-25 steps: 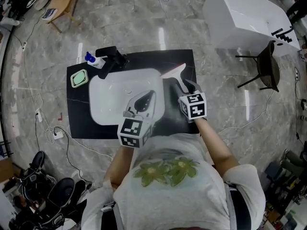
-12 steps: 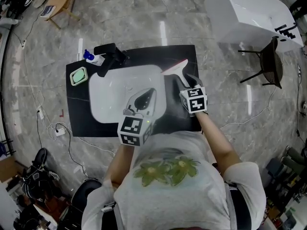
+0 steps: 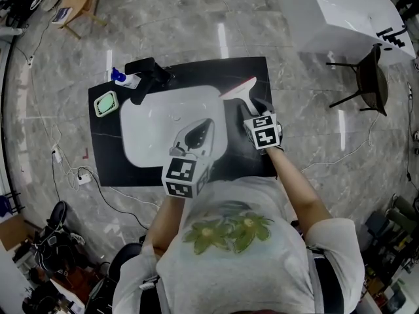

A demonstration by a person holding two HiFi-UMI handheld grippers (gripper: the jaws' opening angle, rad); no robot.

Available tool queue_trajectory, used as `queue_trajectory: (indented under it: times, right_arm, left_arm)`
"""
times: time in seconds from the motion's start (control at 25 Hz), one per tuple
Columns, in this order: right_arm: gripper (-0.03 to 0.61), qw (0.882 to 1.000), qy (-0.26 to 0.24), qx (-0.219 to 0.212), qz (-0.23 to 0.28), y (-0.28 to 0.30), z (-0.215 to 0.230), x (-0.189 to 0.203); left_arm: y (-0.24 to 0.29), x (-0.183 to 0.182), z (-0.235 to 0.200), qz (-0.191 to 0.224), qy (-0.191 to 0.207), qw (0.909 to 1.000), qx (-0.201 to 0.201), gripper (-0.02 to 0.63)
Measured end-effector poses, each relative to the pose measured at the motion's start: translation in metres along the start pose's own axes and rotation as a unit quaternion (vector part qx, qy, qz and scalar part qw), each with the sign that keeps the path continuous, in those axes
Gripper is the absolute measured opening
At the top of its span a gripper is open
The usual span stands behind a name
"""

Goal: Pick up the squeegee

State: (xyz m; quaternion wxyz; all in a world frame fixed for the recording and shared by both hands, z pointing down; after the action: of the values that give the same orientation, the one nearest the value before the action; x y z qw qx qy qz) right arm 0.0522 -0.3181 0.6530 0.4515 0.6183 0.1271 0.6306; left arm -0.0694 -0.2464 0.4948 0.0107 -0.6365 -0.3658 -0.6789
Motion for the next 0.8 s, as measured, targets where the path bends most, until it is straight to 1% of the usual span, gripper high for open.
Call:
queue_trajectory:
  times: [0.28,0.56,0.8]
  right_arm:
    - [0.117,1.0,-0.008,0.004,-0.014,0.008,0.005,0.007]
    - [0.117,1.0,-0.011,0.016,-0.012,0.017,0.009,0.008]
    - [0.116,1.0,-0.014,0.019,-0.02,0.019,0.011,0.01]
  left_arm:
    - [0.003,-0.002,0.005,-0.001,-0.001,1.0,0.007,0.009]
    - [0.007,0.002,0.004,-0.003,-0.002,0.9999,0.01,0.009]
    - [0.009,-0.005,0.009,-0.001,0.001,0.9999,0.016,0.009]
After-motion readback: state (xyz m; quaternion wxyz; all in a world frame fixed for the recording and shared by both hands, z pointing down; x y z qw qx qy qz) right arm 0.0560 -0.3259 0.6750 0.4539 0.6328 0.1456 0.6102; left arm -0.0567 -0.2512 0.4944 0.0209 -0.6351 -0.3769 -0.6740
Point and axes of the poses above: the fingertips, and each gripper's own axes: y forward along the fingers, z to its right, x out of its underside, the point moved 1 cm from there along -y, backward along the fingers, and after that the axes turned 13 degrees about y, right-handed, at the moved point
